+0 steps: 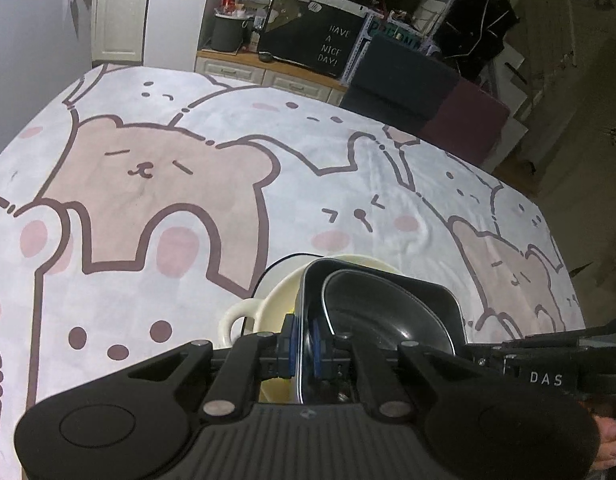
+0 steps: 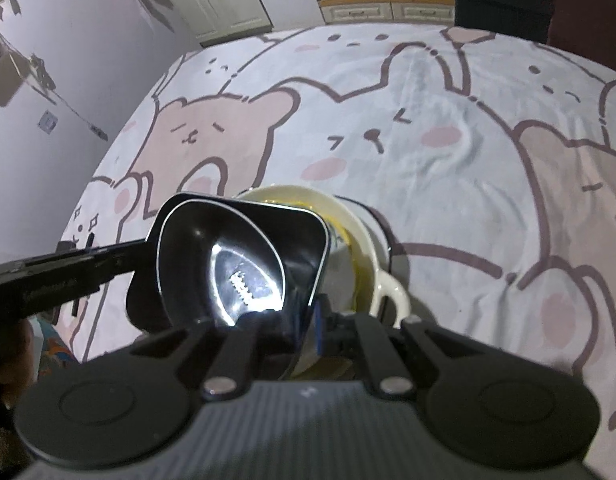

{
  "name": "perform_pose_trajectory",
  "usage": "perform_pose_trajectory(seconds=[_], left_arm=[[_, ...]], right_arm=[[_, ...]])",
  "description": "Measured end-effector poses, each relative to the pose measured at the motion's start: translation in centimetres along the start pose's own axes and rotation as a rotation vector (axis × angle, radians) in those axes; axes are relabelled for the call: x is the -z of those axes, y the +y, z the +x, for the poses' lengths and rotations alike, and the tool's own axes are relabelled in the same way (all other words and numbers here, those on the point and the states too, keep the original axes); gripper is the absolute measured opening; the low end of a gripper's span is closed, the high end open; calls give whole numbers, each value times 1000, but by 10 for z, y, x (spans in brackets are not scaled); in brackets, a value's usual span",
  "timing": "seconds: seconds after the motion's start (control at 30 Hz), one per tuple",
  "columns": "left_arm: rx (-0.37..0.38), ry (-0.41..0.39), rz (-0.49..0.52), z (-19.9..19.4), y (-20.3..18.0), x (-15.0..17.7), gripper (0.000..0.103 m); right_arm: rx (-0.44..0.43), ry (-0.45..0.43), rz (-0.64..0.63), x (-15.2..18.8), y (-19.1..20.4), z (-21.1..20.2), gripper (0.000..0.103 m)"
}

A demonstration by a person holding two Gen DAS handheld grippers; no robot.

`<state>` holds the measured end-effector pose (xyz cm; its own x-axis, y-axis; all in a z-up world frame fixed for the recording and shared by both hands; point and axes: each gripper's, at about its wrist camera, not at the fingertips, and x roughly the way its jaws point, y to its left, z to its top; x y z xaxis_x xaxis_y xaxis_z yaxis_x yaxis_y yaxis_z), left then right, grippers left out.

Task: Organize plates and bowls
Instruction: 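Lower the steel tray into the lemon bowl atop the cream bowl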

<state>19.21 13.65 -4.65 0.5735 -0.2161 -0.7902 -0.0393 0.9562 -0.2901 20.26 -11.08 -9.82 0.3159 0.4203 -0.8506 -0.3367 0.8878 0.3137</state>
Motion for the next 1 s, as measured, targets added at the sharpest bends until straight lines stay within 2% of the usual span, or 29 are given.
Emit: perform_pose_trajectory(seconds=[0.4, 1.0], left_arm=[[24, 19, 4, 9, -1, -2, 7], [14, 40, 6, 22, -2, -2, 7]], right_arm=[[27, 15, 5, -3, -2, 6, 9], [48, 19, -2, -4, -2, 12, 9]])
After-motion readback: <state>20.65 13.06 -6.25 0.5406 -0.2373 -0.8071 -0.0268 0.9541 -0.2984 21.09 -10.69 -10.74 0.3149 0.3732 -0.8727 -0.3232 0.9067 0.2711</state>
